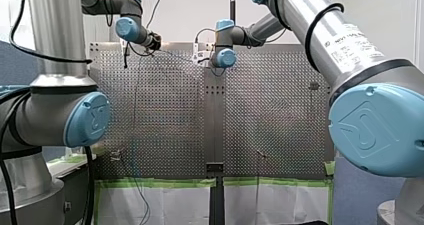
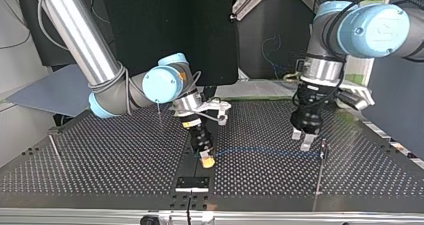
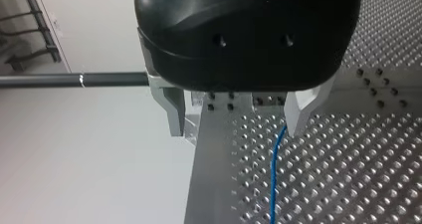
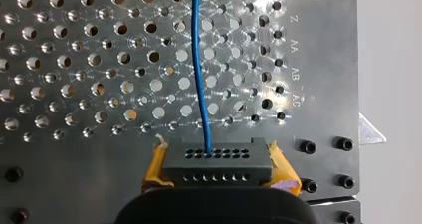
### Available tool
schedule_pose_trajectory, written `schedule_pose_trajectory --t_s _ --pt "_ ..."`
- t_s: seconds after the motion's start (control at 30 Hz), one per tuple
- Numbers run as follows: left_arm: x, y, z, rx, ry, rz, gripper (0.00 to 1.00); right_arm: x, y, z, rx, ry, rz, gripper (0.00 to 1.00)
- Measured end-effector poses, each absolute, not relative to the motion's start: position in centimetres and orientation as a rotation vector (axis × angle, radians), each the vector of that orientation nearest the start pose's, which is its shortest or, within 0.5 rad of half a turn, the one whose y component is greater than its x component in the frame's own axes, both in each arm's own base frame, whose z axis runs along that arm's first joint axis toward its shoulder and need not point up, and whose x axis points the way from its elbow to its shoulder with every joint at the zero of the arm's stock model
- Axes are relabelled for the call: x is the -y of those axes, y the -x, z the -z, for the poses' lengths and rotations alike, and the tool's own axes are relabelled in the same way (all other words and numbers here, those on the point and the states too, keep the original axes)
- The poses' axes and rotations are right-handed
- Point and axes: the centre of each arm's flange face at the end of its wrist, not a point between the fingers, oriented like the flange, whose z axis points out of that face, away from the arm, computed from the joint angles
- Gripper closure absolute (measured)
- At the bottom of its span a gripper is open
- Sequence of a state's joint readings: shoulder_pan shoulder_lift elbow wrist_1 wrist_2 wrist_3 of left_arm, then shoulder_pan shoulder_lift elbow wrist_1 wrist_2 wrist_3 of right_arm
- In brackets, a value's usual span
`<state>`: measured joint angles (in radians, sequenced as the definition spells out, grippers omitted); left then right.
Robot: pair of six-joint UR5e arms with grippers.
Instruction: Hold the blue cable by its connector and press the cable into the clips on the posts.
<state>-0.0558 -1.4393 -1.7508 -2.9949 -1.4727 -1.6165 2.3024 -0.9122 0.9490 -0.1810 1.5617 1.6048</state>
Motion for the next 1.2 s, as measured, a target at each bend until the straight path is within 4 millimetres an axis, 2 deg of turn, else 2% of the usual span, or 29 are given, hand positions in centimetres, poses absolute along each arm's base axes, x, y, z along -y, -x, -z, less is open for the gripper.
schedule_pose_trajectory --t_s 0.27,0.63,0.87,1.03,1.2 --pt "16.7 -45.2 -45.7 -1.517 -0.076 0.074 0.02 48.0 -61.0 -40.0 0.729 -1.583 -1.855 1.0" --pt "17.7 -47.2 -46.7 -1.497 -0.053 0.045 0.02 48.0 -61.0 -39.9 0.729 -1.584 -1.855 1.0" --pt "18.6 -48.9 -45.5 -1.513 -0.04 0.017 0.02 47.9 -61.1 -39.9 0.728 -1.586 -1.856 1.0" --pt "18.4 -49.3 -45.4 -1.502 -0.017 -0.001 0.02 47.8 -61.2 -39.9 0.727 -1.589 -1.857 1.0" --pt "18.3 -49.6 -46.1 -1.479 0.004 -0.014 0.02 47.6 -61.3 -39.8 0.726 -1.592 -1.857 1.0"
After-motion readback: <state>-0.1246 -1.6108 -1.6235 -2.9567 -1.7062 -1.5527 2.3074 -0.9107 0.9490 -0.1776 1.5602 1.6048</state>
